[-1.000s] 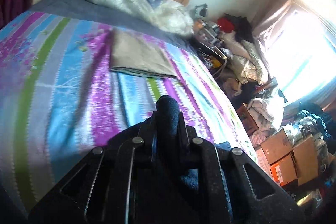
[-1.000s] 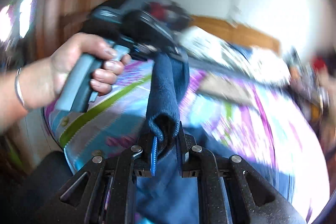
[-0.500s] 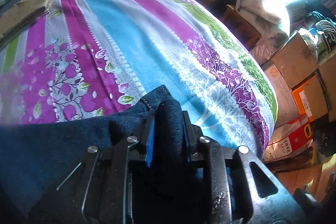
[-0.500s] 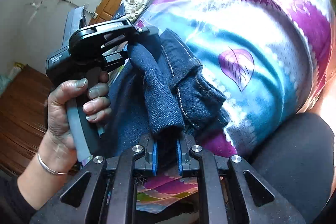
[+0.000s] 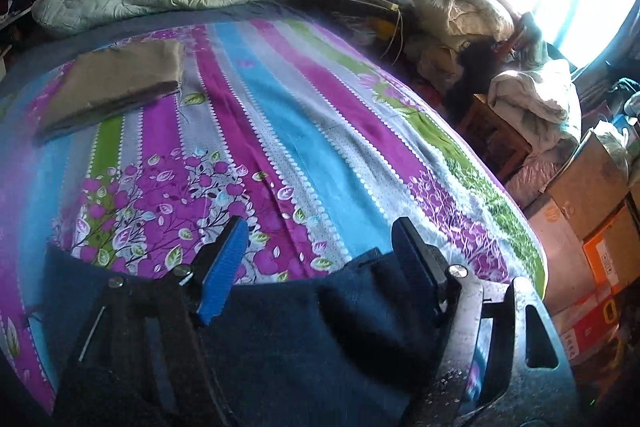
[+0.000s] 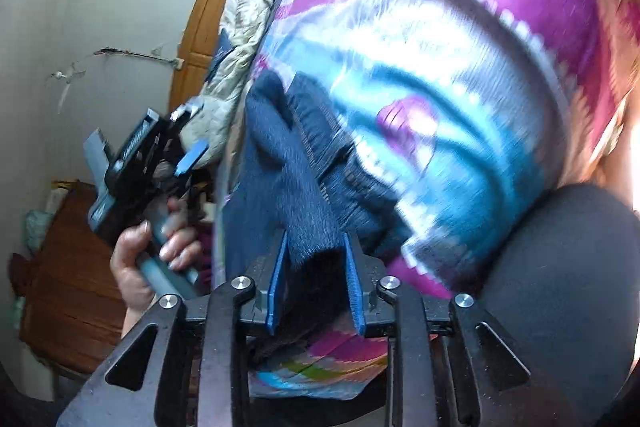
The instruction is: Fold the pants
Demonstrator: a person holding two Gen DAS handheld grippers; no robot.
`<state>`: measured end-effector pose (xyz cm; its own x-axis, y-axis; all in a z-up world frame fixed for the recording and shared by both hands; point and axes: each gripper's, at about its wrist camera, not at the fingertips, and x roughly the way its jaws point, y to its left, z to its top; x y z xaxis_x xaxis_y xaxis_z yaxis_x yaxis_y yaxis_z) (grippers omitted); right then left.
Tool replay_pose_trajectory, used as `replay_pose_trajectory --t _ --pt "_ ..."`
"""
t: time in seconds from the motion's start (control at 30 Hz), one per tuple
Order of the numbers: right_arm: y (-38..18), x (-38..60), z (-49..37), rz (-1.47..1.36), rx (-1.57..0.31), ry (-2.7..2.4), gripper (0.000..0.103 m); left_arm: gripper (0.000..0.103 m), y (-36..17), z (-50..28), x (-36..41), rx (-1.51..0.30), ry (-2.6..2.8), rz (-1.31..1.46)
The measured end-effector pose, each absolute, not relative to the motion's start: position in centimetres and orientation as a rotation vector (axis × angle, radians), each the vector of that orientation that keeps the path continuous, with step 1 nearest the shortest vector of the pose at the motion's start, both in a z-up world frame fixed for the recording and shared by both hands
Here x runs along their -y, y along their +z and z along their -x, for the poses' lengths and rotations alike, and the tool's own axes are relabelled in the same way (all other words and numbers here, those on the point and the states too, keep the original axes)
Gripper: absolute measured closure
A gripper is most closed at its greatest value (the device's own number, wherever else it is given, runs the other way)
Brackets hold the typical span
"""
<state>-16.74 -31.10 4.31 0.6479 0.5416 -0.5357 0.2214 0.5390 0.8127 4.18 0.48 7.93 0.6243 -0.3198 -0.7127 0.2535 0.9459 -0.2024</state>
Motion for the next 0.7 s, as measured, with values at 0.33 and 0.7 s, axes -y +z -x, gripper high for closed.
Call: replay_pose_trajectory --t 0.33,0.7 --pt "10.7 29.7 4.3 -0.611 -0.841 0.323 0.037 0.028 2.7 -1.1 -10.1 -0.923 -0.069 0.248" --pt "5.4 27.6 -7.4 -0.547 -1.006 0.338 0.064 0.021 1.4 0.6 -11.4 -0.910 -0.071 0.317"
